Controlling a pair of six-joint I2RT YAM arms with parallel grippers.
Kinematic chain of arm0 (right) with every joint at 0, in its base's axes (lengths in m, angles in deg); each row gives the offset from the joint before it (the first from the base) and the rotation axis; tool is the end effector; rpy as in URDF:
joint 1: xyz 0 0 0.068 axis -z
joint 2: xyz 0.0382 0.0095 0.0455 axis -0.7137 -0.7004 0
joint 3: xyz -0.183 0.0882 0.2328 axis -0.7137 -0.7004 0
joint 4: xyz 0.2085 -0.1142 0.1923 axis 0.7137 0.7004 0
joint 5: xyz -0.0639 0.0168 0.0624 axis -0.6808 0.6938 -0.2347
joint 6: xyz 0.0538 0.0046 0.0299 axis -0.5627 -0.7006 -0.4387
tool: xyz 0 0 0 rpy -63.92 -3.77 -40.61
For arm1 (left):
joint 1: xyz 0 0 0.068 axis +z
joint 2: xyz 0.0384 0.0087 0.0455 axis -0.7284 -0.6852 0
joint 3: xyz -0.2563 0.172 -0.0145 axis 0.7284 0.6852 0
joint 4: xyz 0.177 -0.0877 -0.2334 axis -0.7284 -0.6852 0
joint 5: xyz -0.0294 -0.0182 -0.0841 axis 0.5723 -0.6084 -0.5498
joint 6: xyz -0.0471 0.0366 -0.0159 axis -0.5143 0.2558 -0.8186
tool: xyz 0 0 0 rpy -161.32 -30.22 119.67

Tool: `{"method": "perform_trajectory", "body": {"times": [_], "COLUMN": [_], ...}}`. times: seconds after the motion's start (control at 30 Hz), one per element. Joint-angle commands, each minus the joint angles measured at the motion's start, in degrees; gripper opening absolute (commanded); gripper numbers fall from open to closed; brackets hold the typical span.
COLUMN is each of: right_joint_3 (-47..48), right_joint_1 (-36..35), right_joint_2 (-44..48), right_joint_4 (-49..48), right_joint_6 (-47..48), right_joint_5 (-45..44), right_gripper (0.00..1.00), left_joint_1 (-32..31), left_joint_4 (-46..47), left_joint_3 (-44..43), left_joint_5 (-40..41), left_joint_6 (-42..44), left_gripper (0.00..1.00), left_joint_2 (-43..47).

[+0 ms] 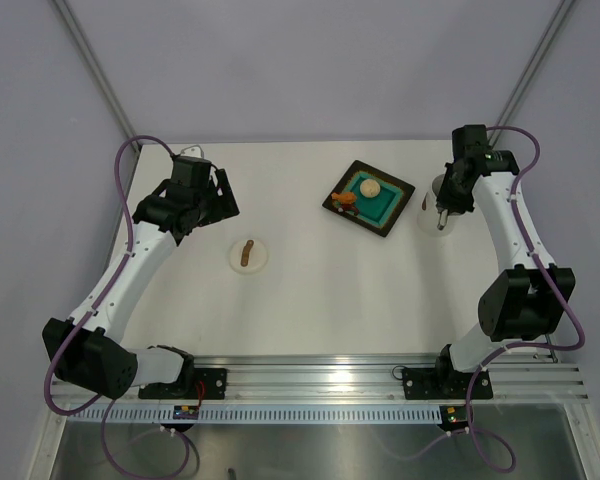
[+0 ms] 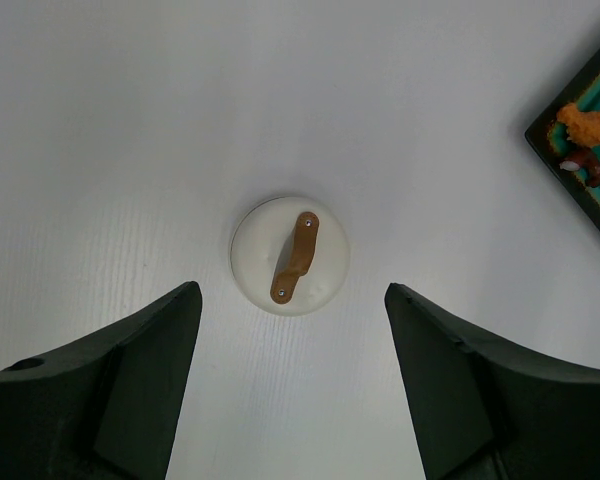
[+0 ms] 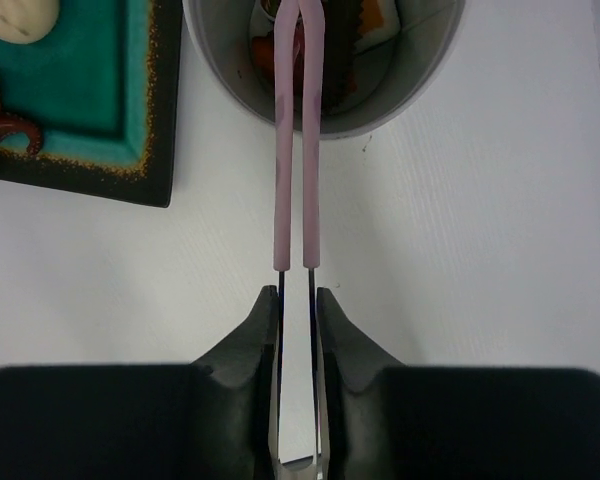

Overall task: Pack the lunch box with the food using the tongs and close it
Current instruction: Place the fake food in the packing box, then pick up the fake food from the plate.

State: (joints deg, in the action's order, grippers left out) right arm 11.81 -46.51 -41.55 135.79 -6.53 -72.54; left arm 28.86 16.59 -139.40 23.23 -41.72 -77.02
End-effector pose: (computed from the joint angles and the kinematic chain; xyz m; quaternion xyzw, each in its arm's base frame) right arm 0.3809 -0.0010 0.3627 0.1583 0.9541 -0.0395 0.2511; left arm 0.3041 -0.0881 0.3756 -0.1343 0.9079 -0.0697 0.3909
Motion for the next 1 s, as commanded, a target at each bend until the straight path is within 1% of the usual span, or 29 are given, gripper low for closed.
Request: {"method": "perform_trajectory", "body": {"times": [0.0, 0.1, 0.17, 0.4, 0.43, 0.53, 0.77, 0.9, 0.97], "right_joint_3": [4.61, 6.28, 6.99, 11.04, 11.3, 11.57, 10.86, 9.72, 8.32], "right_joint_1": [0.27, -0.34, -1.22, -10.09, -11.93, -14.4, -15.11, -15.11, -15.11], "right_joint_2": [3.39, 4.0, 4.27, 1.38, 0.93, -1.53, -6.97, -10.05, -10.76], "right_joint_4": [-0.33, 0.11, 0.46, 1.61, 1.52, 0.47, -1.03, -1.29, -2.25], "right_joint_6": [0.34, -0.01, -0.19, -1.86, -2.04, -2.12, -1.42, -0.46, -0.37], "right_joint_5": [1.89, 2.95, 2.69, 0.93, 1.28, 3.21, 8.48, 9.1, 9.1], "right_gripper": [0.14, 0.11, 0.11, 0.11, 0.12, 0.14, 0.23, 0.28, 0.29], "left_joint_1": [0.22, 0.22, 0.31, 0.22, 0.22, 0.22, 0.22, 0.22, 0.22], "left_joint_4": [2.88, 2.88, 2.7, 2.44, 2.44, 1.82, 1.56, 1.47, 1.47], "left_joint_3": [0.15, -0.11, -0.55, -2.48, -2.75, -3.37, -2.75, -2.75, -2.75], "left_joint_5": [-0.91, -1.0, -0.83, -0.65, -0.65, -0.56, -0.13, -0.21, -0.21], "left_joint_6": [0.34, 0.51, 0.51, -0.19, -0.19, -0.1, -0.1, -0.19, -0.19], "left_gripper": [0.78, 0.78, 0.78, 0.78, 0.78, 0.78, 0.78, 0.78, 0.78], "left_joint_2": [0.78, 0.61, 0.52, 0.17, -0.01, -0.27, 0.17, 0.08, -0.01]}}
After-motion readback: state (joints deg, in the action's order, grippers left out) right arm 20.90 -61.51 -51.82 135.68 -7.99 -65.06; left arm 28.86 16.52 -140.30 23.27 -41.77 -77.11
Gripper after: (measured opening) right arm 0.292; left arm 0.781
